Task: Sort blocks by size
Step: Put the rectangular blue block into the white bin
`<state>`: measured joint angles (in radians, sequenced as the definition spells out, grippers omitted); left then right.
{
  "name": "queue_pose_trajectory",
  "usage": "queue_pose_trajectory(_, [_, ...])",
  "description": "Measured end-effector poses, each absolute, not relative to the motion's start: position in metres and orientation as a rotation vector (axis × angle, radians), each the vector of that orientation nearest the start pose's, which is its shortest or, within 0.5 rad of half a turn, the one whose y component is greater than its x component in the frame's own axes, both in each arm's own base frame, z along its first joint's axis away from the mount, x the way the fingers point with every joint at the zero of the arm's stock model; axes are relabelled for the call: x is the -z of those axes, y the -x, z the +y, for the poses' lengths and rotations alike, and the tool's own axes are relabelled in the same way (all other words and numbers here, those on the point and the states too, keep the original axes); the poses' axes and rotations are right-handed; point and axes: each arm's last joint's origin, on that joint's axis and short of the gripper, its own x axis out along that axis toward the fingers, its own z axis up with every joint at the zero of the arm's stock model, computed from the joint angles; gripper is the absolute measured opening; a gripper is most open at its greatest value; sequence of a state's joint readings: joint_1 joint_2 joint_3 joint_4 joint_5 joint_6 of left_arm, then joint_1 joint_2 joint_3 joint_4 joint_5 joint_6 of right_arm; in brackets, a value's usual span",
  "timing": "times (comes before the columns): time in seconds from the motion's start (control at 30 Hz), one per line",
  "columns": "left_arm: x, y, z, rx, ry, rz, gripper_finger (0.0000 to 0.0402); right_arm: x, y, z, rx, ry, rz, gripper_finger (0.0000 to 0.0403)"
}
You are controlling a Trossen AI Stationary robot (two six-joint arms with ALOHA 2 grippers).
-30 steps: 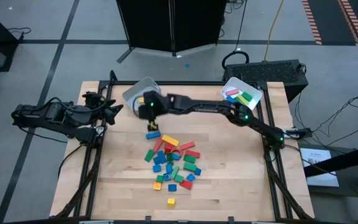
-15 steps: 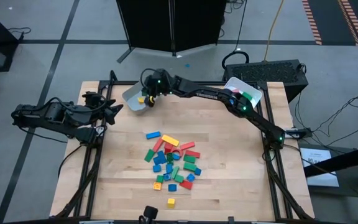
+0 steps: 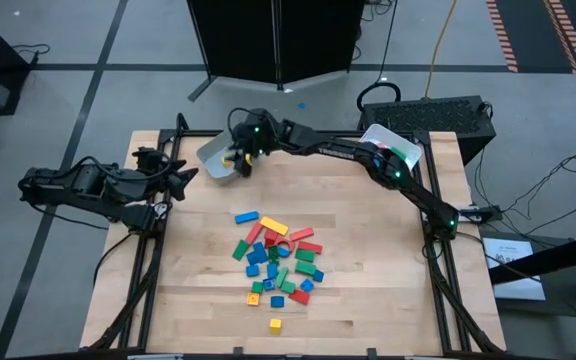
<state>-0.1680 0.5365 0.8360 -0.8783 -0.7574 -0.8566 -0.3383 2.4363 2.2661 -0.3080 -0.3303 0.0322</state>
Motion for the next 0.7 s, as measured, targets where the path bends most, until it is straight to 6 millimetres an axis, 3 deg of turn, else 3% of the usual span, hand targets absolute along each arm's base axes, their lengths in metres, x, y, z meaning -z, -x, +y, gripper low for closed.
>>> queue_pose_trajectory(0.1, [-0.319,-0.086,0.006,-0.746,0.545,0.245,0.0281,-0.249,-0.53,-0.133,-0.144,-0.178,0.57,0.0166])
queue_pose_trajectory(0.2, [-0.319,-0.086,0.006,-0.747,0.543,0.247,0.0281,-0.226,-0.53,-0.09,-0.23,-0.1,0.758,0.0164])
queue_pose_trajectory(0.33, [-0.319,-0.086,0.006,-0.747,0.542,0.247,0.0281,-0.201,-0.537,-0.051,-0.237,0.093,0.861,0.0174])
queue_pose_trajectory(0.47, [-0.319,-0.086,0.006,-0.748,0.54,0.251,0.0281,-0.188,-0.543,-0.041,-0.176,0.168,0.866,0.0196])
queue_pose_trajectory(0.7, [-0.317,-0.085,0.005,-0.734,0.545,0.279,0.0281,-0.172,-0.548,-0.055,-0.084,0.137,0.878,0.0241])
